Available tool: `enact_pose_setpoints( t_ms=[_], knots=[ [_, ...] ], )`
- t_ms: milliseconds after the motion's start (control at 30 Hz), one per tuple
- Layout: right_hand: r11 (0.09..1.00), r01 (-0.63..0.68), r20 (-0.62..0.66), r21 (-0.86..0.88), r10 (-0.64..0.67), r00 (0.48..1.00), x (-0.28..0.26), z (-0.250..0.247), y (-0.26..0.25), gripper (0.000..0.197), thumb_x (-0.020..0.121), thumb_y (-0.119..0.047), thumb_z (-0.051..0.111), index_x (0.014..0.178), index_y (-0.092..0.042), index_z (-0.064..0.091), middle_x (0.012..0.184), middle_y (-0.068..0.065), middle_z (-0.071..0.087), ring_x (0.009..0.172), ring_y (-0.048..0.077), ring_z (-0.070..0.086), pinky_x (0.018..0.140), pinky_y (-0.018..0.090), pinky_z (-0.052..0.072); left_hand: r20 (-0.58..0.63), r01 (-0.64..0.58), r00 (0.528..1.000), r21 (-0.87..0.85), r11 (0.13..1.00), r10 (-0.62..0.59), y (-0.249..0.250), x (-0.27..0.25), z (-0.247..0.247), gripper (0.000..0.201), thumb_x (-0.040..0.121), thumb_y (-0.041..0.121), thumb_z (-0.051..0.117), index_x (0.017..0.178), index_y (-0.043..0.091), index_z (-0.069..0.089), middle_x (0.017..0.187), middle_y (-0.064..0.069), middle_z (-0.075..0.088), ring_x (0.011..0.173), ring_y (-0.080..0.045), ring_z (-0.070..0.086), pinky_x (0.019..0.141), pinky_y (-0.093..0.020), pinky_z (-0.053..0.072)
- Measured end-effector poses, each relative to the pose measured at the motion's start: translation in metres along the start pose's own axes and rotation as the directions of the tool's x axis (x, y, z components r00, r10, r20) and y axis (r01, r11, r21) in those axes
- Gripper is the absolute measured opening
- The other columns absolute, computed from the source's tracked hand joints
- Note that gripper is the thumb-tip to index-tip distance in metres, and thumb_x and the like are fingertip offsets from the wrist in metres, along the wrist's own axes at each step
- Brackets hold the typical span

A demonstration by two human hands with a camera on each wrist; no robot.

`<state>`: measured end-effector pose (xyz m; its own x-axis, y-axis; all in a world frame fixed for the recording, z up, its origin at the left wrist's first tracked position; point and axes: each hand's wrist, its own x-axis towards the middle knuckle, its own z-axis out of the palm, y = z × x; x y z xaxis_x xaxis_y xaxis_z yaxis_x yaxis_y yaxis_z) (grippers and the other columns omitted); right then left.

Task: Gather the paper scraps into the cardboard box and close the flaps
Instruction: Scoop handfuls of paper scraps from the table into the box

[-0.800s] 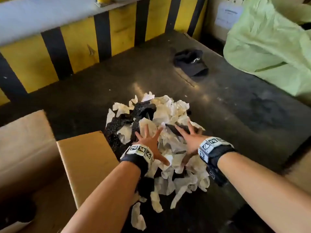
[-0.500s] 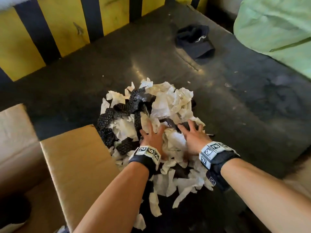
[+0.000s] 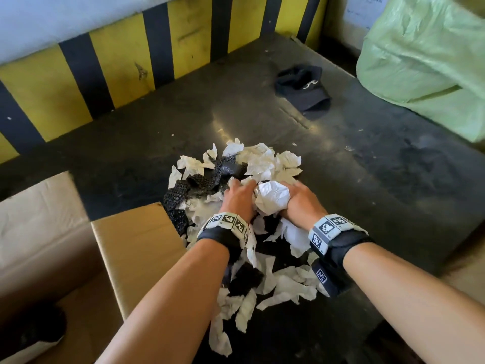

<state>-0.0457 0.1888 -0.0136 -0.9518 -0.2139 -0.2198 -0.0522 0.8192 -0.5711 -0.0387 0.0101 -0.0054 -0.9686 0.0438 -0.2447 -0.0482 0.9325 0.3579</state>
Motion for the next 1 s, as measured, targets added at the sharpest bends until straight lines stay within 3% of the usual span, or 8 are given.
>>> enact_pose_setpoints(
  t_ms=[67, 167, 300, 500, 633, 767, 900, 1000],
  knots=[
    [1.000, 0.023, -0.061, 0.013, -0.022, 0.998, -0.005, -0.020, -0.017, 0.054, 0.083, -0.010, 0.061, 0.129, -0.038, 0.058, 0.117, 0.003, 0.061, 0.103, 0.025, 0.062, 0.091, 0.036, 0.054, -0.060, -0.033, 0.998, -0.011, 0.999, 0.032, 0.005, -0.005, -0.022, 0.052, 0.077, 0.005, 0.076, 0.119, 0.023, 0.050, 0.113, -0.009, 0.051, 0.096, -0.030, 0.057, 0.085, -0.038, 0.054],
    [0.998, 0.063, -0.144, -0.012, -0.064, 0.987, -0.015, -0.052, -0.050, 0.041, 0.085, -0.016, 0.059, 0.120, -0.039, 0.058, 0.106, -0.002, 0.060, 0.096, 0.021, 0.061, 0.081, 0.029, 0.049, -0.153, -0.079, 0.985, -0.012, 0.997, 0.076, 0.013, -0.015, -0.059, 0.055, 0.076, 0.010, 0.079, 0.122, 0.021, 0.051, 0.114, -0.006, 0.058, 0.099, -0.026, 0.057, 0.084, -0.029, 0.049],
    [0.984, 0.174, -0.235, -0.033, -0.177, 0.956, -0.039, -0.086, -0.099, 0.037, 0.081, -0.013, 0.066, 0.113, -0.031, 0.064, 0.099, -0.005, 0.058, 0.094, 0.021, 0.061, 0.077, 0.028, 0.046, -0.269, -0.127, 0.956, -0.017, 0.992, 0.118, 0.018, -0.052, -0.118, 0.051, 0.078, 0.016, 0.079, 0.122, 0.013, 0.054, 0.107, -0.010, 0.061, 0.102, -0.025, 0.051, 0.087, -0.031, 0.050],
    [0.938, 0.330, -0.282, -0.100, -0.345, 0.895, -0.087, -0.093, -0.195, 0.041, 0.084, -0.015, 0.074, 0.123, -0.020, 0.063, 0.110, 0.009, 0.064, 0.099, 0.027, 0.063, 0.075, 0.027, 0.042, -0.372, -0.135, 0.923, -0.074, 0.988, 0.098, -0.020, -0.145, -0.201, 0.055, 0.082, 0.018, 0.078, 0.130, 0.016, 0.051, 0.115, -0.006, 0.047, 0.102, -0.019, 0.047, 0.078, -0.027, 0.039],
    [0.899, 0.435, -0.270, -0.050, -0.431, 0.861, -0.111, -0.064, -0.267, 0.048, 0.082, -0.011, 0.077, 0.127, -0.015, 0.063, 0.113, 0.015, 0.066, 0.102, 0.031, 0.065, 0.079, 0.027, 0.048, -0.416, -0.064, 0.909, -0.108, 0.992, 0.014, -0.075, -0.213, -0.239, 0.066, 0.079, 0.019, 0.083, 0.135, 0.020, 0.048, 0.123, -0.012, 0.048, 0.108, -0.025, 0.049, 0.079, -0.027, 0.038],
    [0.840, 0.543, -0.196, 0.001, -0.532, 0.823, -0.134, -0.012, -0.339, 0.055, 0.080, -0.022, 0.081, 0.130, -0.013, 0.063, 0.117, 0.015, 0.066, 0.107, 0.031, 0.066, 0.090, 0.038, 0.055, -0.448, 0.045, 0.889, -0.116, 0.992, -0.092, -0.140, -0.283, -0.260, 0.072, 0.075, 0.019, 0.086, 0.136, 0.017, 0.048, 0.120, -0.014, 0.050, 0.110, -0.030, 0.051, 0.079, -0.030, 0.040],
    [0.822, 0.569, -0.058, -0.016, -0.569, 0.820, -0.157, 0.050, -0.394, 0.057, 0.081, -0.023, 0.079, 0.133, -0.011, 0.060, 0.122, 0.015, 0.064, 0.112, 0.031, 0.063, 0.094, 0.034, 0.050, -0.433, 0.179, 0.865, -0.204, 0.962, -0.253, -0.210, -0.339, -0.254, 0.073, 0.073, 0.023, 0.086, 0.136, 0.019, 0.050, 0.121, -0.013, 0.051, 0.110, -0.031, 0.052, 0.086, -0.038, 0.048],
    [0.793, 0.605, 0.078, -0.078, -0.600, 0.796, -0.166, 0.100, -0.415, 0.051, 0.080, -0.024, 0.077, 0.126, -0.008, 0.063, 0.117, 0.016, 0.067, 0.106, 0.033, 0.065, 0.087, 0.025, 0.044, -0.392, 0.274, 0.856, -0.210, 0.939, -0.337, -0.257, -0.362, -0.231, 0.071, 0.070, 0.028, 0.083, 0.133, 0.025, 0.050, 0.123, -0.009, 0.057, 0.115, -0.032, 0.055, 0.095, -0.046, 0.049]
  ],
)
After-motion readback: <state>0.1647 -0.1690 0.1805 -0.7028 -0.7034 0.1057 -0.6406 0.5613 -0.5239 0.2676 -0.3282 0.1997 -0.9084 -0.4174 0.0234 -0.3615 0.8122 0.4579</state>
